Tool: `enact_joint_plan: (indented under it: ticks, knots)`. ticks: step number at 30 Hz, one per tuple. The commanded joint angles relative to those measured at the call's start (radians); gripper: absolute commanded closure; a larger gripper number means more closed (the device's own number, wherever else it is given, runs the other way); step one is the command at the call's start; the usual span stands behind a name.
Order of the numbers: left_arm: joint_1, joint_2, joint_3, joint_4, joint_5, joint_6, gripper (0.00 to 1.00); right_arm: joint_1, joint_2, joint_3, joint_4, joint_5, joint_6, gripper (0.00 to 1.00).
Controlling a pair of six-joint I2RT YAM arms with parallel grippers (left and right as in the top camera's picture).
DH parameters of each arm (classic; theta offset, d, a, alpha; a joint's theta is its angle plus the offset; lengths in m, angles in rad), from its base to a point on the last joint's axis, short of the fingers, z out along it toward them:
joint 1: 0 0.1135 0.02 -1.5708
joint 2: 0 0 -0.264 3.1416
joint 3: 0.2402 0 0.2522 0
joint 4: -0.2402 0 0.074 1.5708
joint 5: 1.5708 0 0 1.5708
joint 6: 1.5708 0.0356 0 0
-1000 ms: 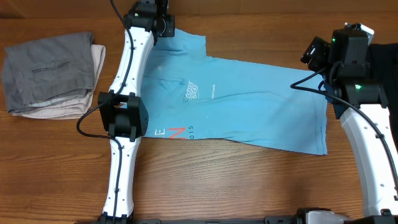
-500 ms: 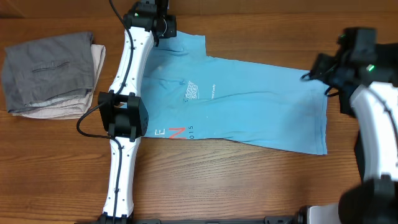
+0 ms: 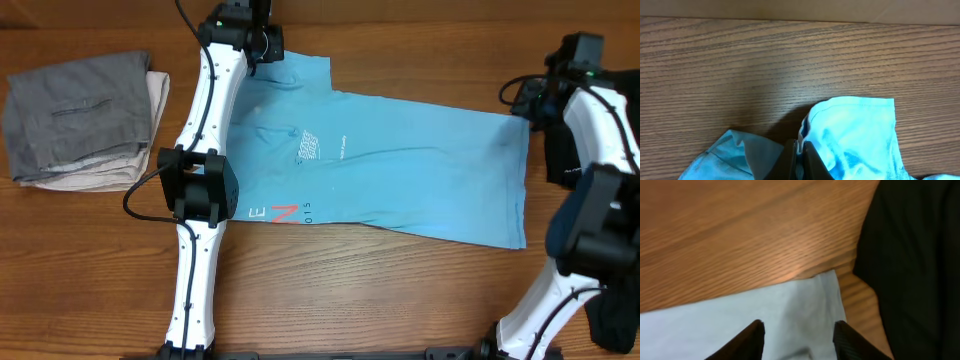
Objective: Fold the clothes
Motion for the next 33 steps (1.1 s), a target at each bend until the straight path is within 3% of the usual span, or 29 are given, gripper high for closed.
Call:
enact_joint_plan:
  ticks: [1, 25, 27, 30, 31, 33]
  knots:
    - [0.0, -0.043, 0.022, -0.001, -0.006, -0.001, 0.96, -0.03, 0.042, 0.024, 0.034, 0.024, -0.021, 0.56]
    - [0.0, -0.043, 0.022, -0.003, -0.032, 0.023, 0.96, -0.046, 0.187, 0.023, 0.127, -0.048, -0.108, 0.59]
    - [0.0, -0.043, 0.022, -0.005, -0.032, 0.025, 0.96, -0.045, 0.187, 0.023, 0.124, -0.048, -0.108, 0.63]
    - [0.0, -0.043, 0.022, -0.004, -0.037, 0.025, 0.96, -0.043, 0.187, 0.024, 0.124, -0.048, -0.108, 0.91]
    - [0.0, -0.043, 0.023, -0.004, -0.048, 0.025, 0.96, -0.04, 0.187, 0.024, 0.125, -0.048, -0.108, 0.96]
    - [0.0, -0.047, 0.023, -0.007, -0.077, 0.04, 0.96, -0.035, 0.182, 0.025, 0.125, -0.059, -0.117, 0.96]
